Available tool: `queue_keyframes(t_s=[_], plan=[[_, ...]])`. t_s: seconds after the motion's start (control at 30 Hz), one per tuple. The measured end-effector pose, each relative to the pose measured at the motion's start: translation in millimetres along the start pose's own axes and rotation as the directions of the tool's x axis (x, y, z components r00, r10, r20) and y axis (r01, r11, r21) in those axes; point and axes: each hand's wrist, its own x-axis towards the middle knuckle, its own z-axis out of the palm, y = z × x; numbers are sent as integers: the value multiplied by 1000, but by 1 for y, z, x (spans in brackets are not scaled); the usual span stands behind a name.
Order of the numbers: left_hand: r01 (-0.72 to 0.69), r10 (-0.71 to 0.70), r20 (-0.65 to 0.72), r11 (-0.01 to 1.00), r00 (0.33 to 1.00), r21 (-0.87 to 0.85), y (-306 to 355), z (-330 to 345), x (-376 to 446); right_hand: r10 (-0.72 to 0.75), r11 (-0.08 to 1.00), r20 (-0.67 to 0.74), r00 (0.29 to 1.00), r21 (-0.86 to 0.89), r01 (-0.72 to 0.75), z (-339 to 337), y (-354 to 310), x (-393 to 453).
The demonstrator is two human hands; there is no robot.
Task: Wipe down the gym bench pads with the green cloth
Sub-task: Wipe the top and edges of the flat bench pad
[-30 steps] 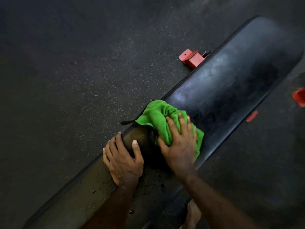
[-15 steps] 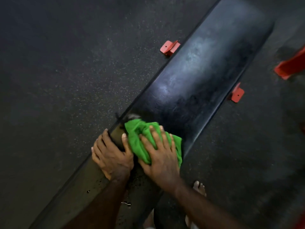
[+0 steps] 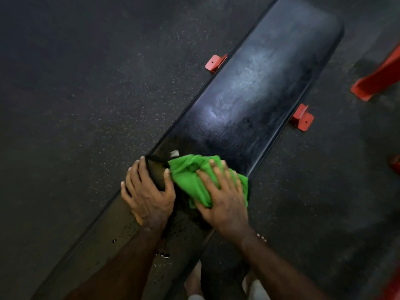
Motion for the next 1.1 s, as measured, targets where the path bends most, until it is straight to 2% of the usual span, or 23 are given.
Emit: queue_keyframes(t_s=[0.03,0.07,0.1,0.13,0.17,0.2,0.27,0.33,0.37,0.4,0.43,0.5,0.53,0.57,0.67,0.7,0.77,0.8,0.87,0.93,0.97,1.0,1.1], plan=[[-12,12,-6,1000,1000,-9,2,-2,0,174,984,-52,983,49,-171,-1,3,2],[-25,25,-6,1000,1000,-19,3,-3,0,365,927,-93,926,129,-353,-2,-3,1],[-41,41,-2,999,999,-26,4,-3,0,513,849,-112,851,209,-485,-1,-16,0],[-63,63,10,998,998,-29,4,-3,0,592,792,-107,799,262,-551,1,-32,-2],[-95,96,23,995,995,-30,3,-3,0,596,788,-98,797,266,-556,5,-45,-7],[-142,144,39,989,989,-33,3,-2,-2,532,831,-81,843,241,-502,7,-53,-16],[-250,252,83,968,964,-38,1,-3,-3,298,938,-21,954,189,-289,11,-45,-33],[-334,337,124,941,933,-43,0,-2,-5,162,964,0,987,212,-158,7,-16,-34],[-355,358,137,934,923,-49,0,-2,-6,190,950,-23,981,255,-178,6,-3,-30],[-362,366,144,931,919,-53,0,-2,-6,287,911,-72,955,330,-249,4,5,-22],[-362,366,150,931,918,-52,0,-2,-6,430,838,-124,894,423,-344,3,6,-15],[-352,355,165,935,920,-48,2,-2,-7,686,639,-131,716,580,-505,1,-15,-6],[-344,347,165,938,923,-47,1,-4,-6,740,576,-102,665,607,-547,2,-32,-7],[-340,343,159,939,926,-51,1,-4,-6,733,585,-95,674,592,-554,5,-44,-17],[-339,345,154,938,926,-67,2,-5,-7,481,772,-87,872,513,-375,8,-47,-53],[-336,344,155,939,926,-72,3,-5,-6,407,807,-79,910,499,-317,6,-31,-52],[-333,339,157,941,928,-64,3,-6,-7,379,837,-93,921,460,-298,2,3,-26],[-331,337,165,942,927,-60,4,-5,-7,426,825,-117,897,457,-332,-2,16,-8],[-326,330,187,944,925,-55,5,-5,-7,566,753,-175,805,508,-419,-7,28,24],[-324,327,196,945,924,-52,5,-6,-6,663,676,-161,731,549,-492,-8,13,28],[-321,326,192,945,926,-54,5,-6,-6,659,680,-145,738,534,-503,-5,3,17],[-317,323,186,947,928,-58,5,-6,-6,612,715,-124,781,507,-481,-5,-7,1],[-309,316,159,949,935,-68,5,-5,-6,294,881,-27,955,396,-260,-7,4,-38]])
